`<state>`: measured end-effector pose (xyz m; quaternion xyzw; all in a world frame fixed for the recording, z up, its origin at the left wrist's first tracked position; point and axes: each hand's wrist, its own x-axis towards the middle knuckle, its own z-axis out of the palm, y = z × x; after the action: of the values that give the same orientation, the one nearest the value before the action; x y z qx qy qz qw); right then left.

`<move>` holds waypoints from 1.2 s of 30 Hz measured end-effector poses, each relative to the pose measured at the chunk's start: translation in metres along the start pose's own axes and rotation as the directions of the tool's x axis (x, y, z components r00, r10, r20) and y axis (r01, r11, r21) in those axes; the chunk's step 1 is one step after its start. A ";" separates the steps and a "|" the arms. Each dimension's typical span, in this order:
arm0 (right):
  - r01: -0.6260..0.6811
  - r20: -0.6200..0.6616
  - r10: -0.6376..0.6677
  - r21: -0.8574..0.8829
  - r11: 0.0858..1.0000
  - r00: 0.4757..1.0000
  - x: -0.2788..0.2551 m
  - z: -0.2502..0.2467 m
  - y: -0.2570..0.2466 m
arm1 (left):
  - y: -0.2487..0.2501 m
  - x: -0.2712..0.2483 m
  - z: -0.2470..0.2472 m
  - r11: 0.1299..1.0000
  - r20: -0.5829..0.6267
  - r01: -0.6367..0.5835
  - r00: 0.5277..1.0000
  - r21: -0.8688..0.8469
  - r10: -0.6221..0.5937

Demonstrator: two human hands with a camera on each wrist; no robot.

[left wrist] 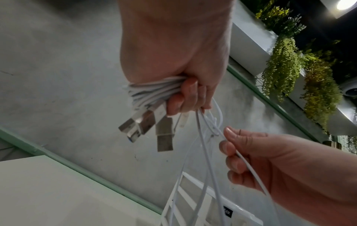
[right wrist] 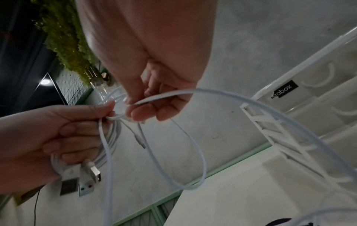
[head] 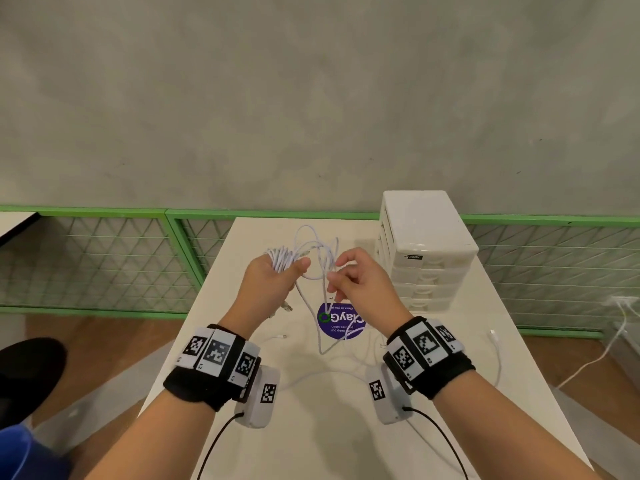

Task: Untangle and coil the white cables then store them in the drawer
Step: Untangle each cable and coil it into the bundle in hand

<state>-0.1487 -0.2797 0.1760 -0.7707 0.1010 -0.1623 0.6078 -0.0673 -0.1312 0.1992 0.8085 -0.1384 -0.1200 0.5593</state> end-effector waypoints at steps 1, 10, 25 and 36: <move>0.000 -0.038 0.001 0.021 1.000 0.999 0.002 0.000 -0.001 | 0.001 -0.002 0.002 1.000 0.013 0.002 1.000 0.021 -0.002; -0.026 0.099 0.046 -0.196 0.980 0.994 0.008 -0.010 0.007 | 0.001 -0.008 0.007 0.942 0.185 -0.157 0.977 0.297 0.105; -0.073 -0.118 0.061 -0.099 0.992 0.991 0.017 -0.036 0.007 | -0.016 0.005 0.000 0.554 0.368 -0.356 0.925 0.752 0.095; 0.088 0.077 -0.076 -0.166 0.982 0.994 0.008 -0.046 0.017 | -0.018 0.025 -0.017 0.601 0.259 -0.350 0.937 0.719 0.237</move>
<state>-0.1578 -0.3288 0.1698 -0.8283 0.0610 -0.1510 0.5361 -0.0362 -0.1191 0.1871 0.9225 -0.3446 -0.0127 0.1733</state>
